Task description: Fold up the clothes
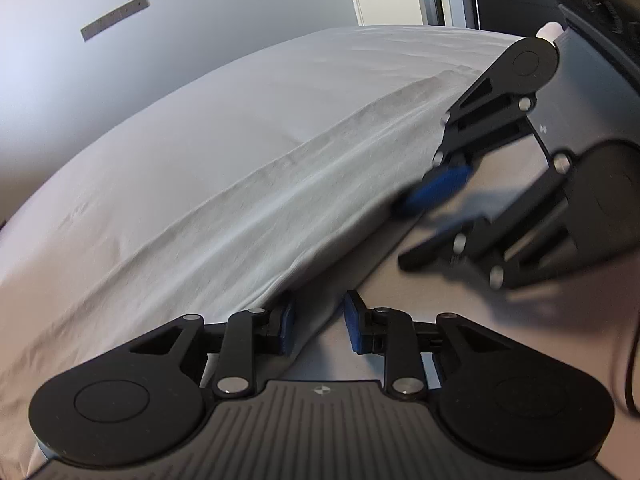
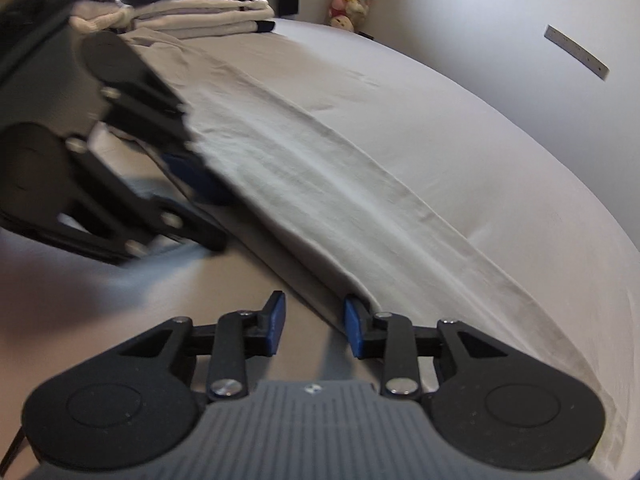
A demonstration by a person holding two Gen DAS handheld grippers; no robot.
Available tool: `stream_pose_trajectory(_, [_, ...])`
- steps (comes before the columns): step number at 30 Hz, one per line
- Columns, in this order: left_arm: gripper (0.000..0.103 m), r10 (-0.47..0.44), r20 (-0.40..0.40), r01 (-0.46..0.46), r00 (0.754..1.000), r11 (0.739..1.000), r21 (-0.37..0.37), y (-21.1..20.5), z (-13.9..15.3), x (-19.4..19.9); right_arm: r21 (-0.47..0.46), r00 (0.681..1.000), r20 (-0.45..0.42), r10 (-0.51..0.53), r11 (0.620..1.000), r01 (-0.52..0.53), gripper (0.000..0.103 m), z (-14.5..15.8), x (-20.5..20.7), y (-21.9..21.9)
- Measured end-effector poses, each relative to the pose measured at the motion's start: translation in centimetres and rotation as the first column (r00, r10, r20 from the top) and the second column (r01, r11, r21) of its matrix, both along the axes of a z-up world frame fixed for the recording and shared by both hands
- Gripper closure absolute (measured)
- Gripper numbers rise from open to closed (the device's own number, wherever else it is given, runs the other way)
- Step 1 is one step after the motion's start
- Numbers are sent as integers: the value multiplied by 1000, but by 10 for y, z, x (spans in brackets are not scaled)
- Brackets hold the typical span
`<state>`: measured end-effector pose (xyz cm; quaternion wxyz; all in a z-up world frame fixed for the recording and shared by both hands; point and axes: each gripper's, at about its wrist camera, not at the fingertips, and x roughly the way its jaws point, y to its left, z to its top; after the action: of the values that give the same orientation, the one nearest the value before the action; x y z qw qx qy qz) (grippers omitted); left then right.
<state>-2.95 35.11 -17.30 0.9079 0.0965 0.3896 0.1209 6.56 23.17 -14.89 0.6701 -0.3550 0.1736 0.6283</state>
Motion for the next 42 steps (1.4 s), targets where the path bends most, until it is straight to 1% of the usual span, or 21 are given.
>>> stream_pose_trajectory(1, [74,-6,-1,6,1000,1000,13,-3,-2,3,0,1000,6,5,1000,-5,70,-1,-1,0])
stream_pose_trajectory(2, [90,-17,-3,17,1000,1000,8,-5,-2,4,0,1000,13,10,1000,-10,70,-2,-3,1])
stream_pose_trajectory(3, [98,-29,-5,29,1000,1000,4,-7,-2,5,0,1000,20,15,1000,-15,70,-3,-4,1])
stream_pose_trajectory(4, [100,-26,3,26,1000,1000,11,-9,-1,3,2,1000,21,16,1000,-16,71,-4,-4,2])
stream_pose_trajectory(5, [100,-24,10,24,1000,1000,17,-11,1,1,4,1000,19,16,1000,-16,72,-4,-2,1])
stream_pose_trajectory(8, [101,-20,38,21,999,1000,-23,-9,8,-9,8,999,47,4,1000,-5,72,-6,1,2])
stream_pose_trajectory(12, [101,-41,35,43,999,998,-55,-11,17,-21,0,995,100,-17,1000,17,76,-7,5,0])
stream_pose_trajectory(13, [101,-44,29,46,999,997,-56,-12,17,-23,-9,994,107,-23,1000,24,95,-7,6,-1])
stream_pose_trajectory(14, [101,-49,24,51,998,997,-57,-14,18,-24,-21,994,110,-25,999,28,100,-6,7,-2])
stream_pose_trajectory(21, [101,-73,-16,72,997,996,-47,-19,10,-25,-71,997,63,43,997,-38,101,5,5,-17])
stream_pose_trajectory(25, [100,-46,-11,45,999,998,-51,-17,6,-17,-70,996,81,29,997,-24,100,-5,5,-18])
stream_pose_trajectory(26, [96,-41,-8,41,999,998,-39,-17,6,-18,-65,996,86,23,998,-18,99,-6,5,-18])
stream_pose_trajectory(27, [96,-40,-10,39,999,999,-26,-19,7,-19,-60,995,95,13,998,-8,96,-6,7,-19])
stream_pose_trajectory(28, [94,-40,-15,40,999,999,-11,-21,5,-25,-56,994,106,3,998,3,87,-6,9,-20])
stream_pose_trajectory(30, [90,-31,-26,31,999,999,6,-19,4,-33,-51,991,122,-47,997,53,74,-7,22,-26])
stream_pose_trajectory(31, [86,-23,-29,23,999,1000,11,-17,4,-38,-48,989,130,-73,996,80,72,-8,29,-30])
stream_pose_trajectory(34, [74,36,-22,-36,999,999,13,-6,5,-54,-30,977,58,-207,978,209,70,-9,64,-40])
stream_pose_trajectory(37, [72,107,-28,-107,994,994,12,5,6,-68,-15,940,24,-341,940,341,71,-8,91,-44])
stream_pose_trajectory(40, [71,177,-34,-177,984,984,10,17,7,-82,-31,891,29,-453,890,454,72,-7,104,-50])
stream_pose_trajectory(41, [71,201,-33,-201,979,980,7,20,4,-88,-44,874,20,-486,873,486,76,-7,108,-52])
stream_pose_trajectory(42, [71,219,-29,-219,975,976,-5,21,4,-93,-58,855,10,-518,853,518,86,-6,113,-53])
